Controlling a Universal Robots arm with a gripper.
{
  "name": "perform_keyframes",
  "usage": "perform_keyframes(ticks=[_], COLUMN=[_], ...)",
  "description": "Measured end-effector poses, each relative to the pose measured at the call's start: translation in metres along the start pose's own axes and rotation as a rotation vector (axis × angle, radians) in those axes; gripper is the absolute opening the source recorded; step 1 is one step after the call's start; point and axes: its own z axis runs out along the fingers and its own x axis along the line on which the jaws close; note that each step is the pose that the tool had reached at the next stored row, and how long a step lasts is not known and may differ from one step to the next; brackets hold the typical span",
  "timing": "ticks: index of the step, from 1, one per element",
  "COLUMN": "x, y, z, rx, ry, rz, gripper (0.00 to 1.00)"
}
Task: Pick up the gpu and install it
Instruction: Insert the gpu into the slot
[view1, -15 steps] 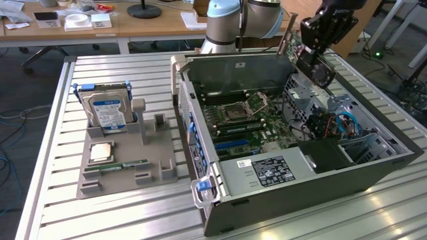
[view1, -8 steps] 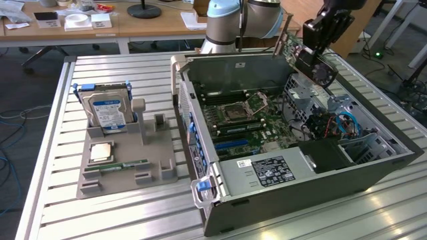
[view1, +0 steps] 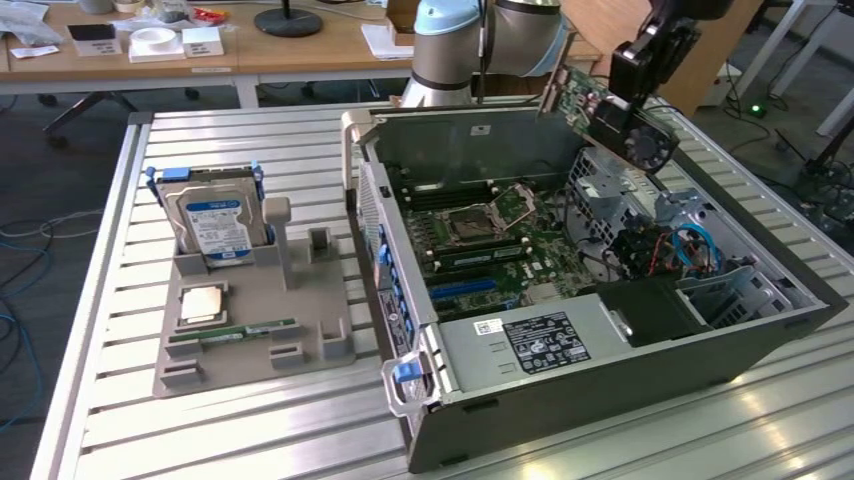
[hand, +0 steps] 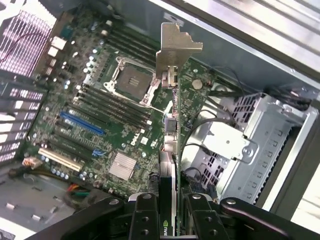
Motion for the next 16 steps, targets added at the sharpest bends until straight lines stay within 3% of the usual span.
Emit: perform_keyframes(ticks=[16], x=[0.0000], y=[0.0000], z=[0.0003], rx=[-0.0067], ry=[0.0109], rz=[-0.260], gripper=[0.26])
